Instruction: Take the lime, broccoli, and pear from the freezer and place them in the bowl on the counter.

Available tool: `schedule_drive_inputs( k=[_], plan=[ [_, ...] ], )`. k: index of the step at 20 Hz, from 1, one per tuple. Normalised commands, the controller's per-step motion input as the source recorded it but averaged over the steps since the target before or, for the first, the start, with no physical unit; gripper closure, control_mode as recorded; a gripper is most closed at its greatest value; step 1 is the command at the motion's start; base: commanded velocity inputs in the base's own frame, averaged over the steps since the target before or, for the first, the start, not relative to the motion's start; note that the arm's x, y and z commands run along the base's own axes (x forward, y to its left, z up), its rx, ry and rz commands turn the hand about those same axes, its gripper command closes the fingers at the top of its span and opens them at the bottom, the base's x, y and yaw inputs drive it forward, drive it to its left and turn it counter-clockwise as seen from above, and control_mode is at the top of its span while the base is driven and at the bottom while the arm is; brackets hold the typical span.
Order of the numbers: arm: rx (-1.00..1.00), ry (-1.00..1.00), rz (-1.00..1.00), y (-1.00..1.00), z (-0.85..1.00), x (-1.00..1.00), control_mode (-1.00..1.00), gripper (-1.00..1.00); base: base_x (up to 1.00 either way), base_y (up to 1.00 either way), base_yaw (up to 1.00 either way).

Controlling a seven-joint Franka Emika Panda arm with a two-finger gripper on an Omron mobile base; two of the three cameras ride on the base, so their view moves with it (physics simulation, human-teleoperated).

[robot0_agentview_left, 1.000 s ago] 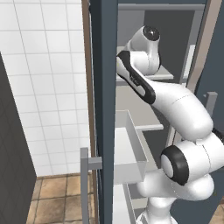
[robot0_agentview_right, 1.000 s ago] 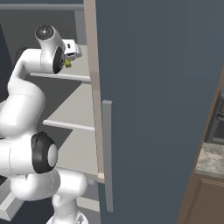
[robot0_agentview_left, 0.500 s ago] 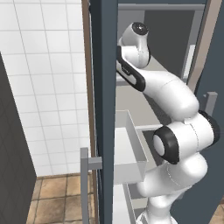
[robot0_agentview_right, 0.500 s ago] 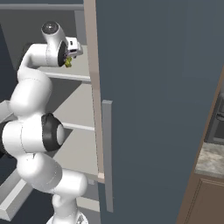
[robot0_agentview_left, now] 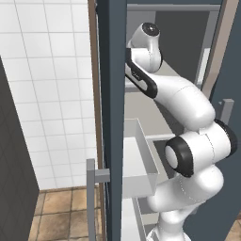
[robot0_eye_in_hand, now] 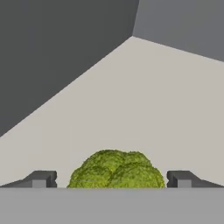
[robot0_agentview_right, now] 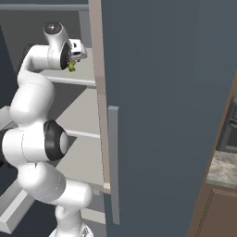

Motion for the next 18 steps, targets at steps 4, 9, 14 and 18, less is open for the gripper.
schedule_drive_inputs(
  k=[4,9,14,18],
  plan=[
    [0.00,-0.04,0.00,0.00,0.00,-0.14,-1.00,-1.00,0.00,0.00,0.00],
    [0.00,-0.02,0.00,0.00,0.00,0.02,-1.00,-1.00,0.00,0.00,0.00],
    [0.00,0.00,0.00,0.00,-0.20,0.14,-1.00,-1.00,0.00,0.00,0.00],
    [0.00,-0.01,0.00,-0.05,-0.53,0.01,-1.00,1.00,0.00,0.00,0.00]
  ],
)
